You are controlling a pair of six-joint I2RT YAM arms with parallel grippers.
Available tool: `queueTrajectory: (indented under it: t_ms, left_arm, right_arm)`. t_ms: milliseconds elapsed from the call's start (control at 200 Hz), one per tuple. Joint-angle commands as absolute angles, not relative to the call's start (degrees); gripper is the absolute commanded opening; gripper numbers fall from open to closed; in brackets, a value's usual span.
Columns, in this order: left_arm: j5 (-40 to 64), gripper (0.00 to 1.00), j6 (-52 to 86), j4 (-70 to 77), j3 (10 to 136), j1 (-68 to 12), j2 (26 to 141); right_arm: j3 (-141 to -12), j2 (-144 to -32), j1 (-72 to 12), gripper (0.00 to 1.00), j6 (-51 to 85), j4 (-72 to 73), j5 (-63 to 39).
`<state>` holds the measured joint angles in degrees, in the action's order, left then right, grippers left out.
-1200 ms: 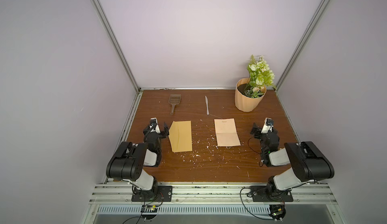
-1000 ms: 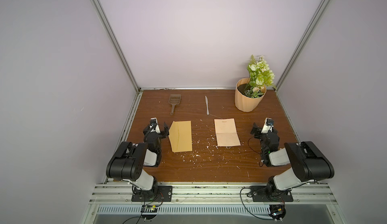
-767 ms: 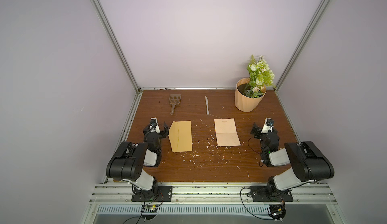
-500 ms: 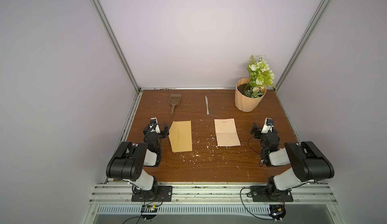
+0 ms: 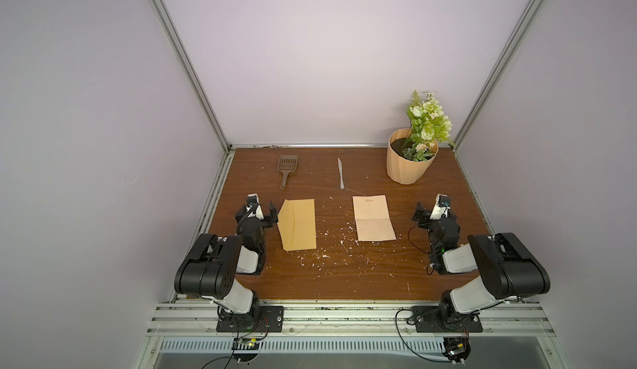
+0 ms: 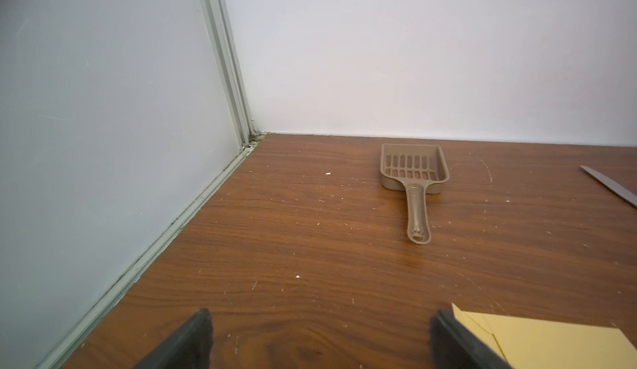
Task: Fold the letter paper in half and place it into the envelope
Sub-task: Fold the letter paper at the center of the board.
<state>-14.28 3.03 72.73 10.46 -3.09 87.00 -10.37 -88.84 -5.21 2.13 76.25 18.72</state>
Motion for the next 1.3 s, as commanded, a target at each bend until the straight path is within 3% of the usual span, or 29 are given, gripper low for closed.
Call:
queueTrajectory:
  t_ms: [0, 95, 240, 315, 375, 545, 631, 761, 901, 1291]
  left_arm:
    - [-20.0, 0.99, 0.29, 62.22, 16.27, -5.15, 79.97]
    - [-21.78, 0.99, -5.96, 59.48, 18.42, -10.14, 72.59]
    - [-17.72, 1.0, -0.44, 37.29, 32.39, -13.7, 66.19]
    - [-15.86, 0.91, 1.99, 32.48, 38.13, -18.2, 67.4]
    - [-14.29, 0.79, 4.28, 28.2, 43.52, -22.67, 71.17]
    - [-1.04, 0.17, 16.28, 18.04, 59.84, -31.42, 90.68]
    - [3.95, 0.01, 21.38, 16.89, 66.75, -33.38, 99.37]
    - [10.46, 0.0, 20.99, 8.15, 80.59, -36.06, 111.14]
    - [16.73, 0.0, 20.67, -2.55, 94.38, -37.02, 122.02]
    - [21.11, 0.0, 22.89, -6.87, 96.59, -39.05, 128.33]
  right_arm:
    - [-8.66, -84.89, -7.6, 1.0, -0.85, 79.8, 21.59]
    - [-7.81, -74.82, -12.2, 1.0, -4.15, 76.29, 30.68]
    - [-20.37, -59.41, -11.52, 1.0, 3.24, 41.27, 31.51]
    - [-27.67, -57.24, -11.62, 1.0, 5.04, 28.24, 30.02]
    - [-30.6, -55.71, -11.84, 1.0, 7.24, 22.9, 29.49]
    - [-29.99, -51.37, -14.77, 1.0, 5.81, 20.41, 31.72]
    - [-30.94, -52.15, -18.3, 1.0, -0.8, 18.03, 35.26]
    - [-32.94, -53.8, -23.45, 1.0, -11.06, 15.55, 39.54]
    - [-33.99, -53.59, -24.09, 1.0, -12.78, 12.21, 35.59]
    - [-35.8, -54.25, -27.07, 0.96, -25.11, 2.5, 28.03]
